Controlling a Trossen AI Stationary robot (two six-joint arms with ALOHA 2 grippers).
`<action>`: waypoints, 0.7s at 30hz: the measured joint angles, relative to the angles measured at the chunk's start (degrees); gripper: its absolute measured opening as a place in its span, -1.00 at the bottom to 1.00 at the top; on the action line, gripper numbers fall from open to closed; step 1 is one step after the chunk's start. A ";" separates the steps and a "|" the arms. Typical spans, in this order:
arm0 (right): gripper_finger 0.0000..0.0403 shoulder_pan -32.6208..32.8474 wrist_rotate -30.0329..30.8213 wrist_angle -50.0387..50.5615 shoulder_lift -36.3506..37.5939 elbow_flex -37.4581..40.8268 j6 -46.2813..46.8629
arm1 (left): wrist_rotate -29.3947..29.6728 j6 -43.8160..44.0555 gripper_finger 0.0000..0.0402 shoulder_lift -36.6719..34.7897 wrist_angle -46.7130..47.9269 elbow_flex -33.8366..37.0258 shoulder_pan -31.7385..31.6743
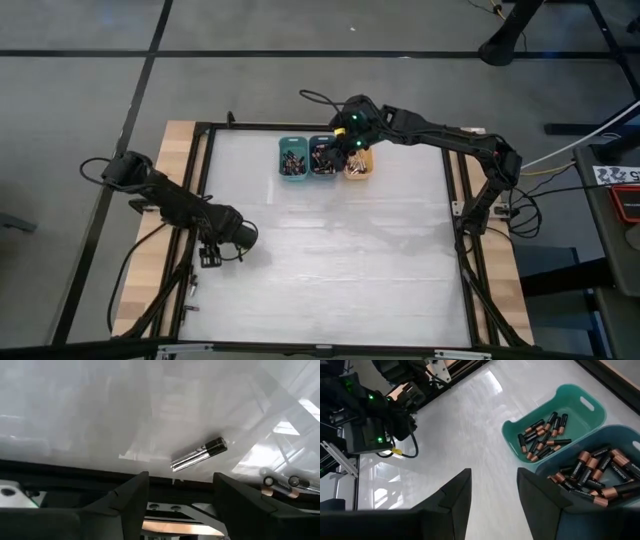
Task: Sort batteries
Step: Put the silver battery into the yellow bin
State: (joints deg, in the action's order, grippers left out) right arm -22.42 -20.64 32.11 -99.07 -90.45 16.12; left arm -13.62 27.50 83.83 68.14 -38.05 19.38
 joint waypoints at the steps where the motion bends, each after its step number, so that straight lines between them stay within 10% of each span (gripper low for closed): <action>1: -0.21 0.21 0.00 0.18 0.00 0.00 0.00 | -0.24 -0.34 0.03 0.00 -0.26 0.24 0.02; 21: -0.21 0.40 0.59 0.98 0.00 0.00 -0.32 | 0.41 -6.27 -0.07 14.29 -4.97 1.11 6.69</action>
State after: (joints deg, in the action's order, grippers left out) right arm -22.02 -20.05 33.09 -99.07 -90.45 15.80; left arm -13.21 21.23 98.13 63.17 -36.94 26.07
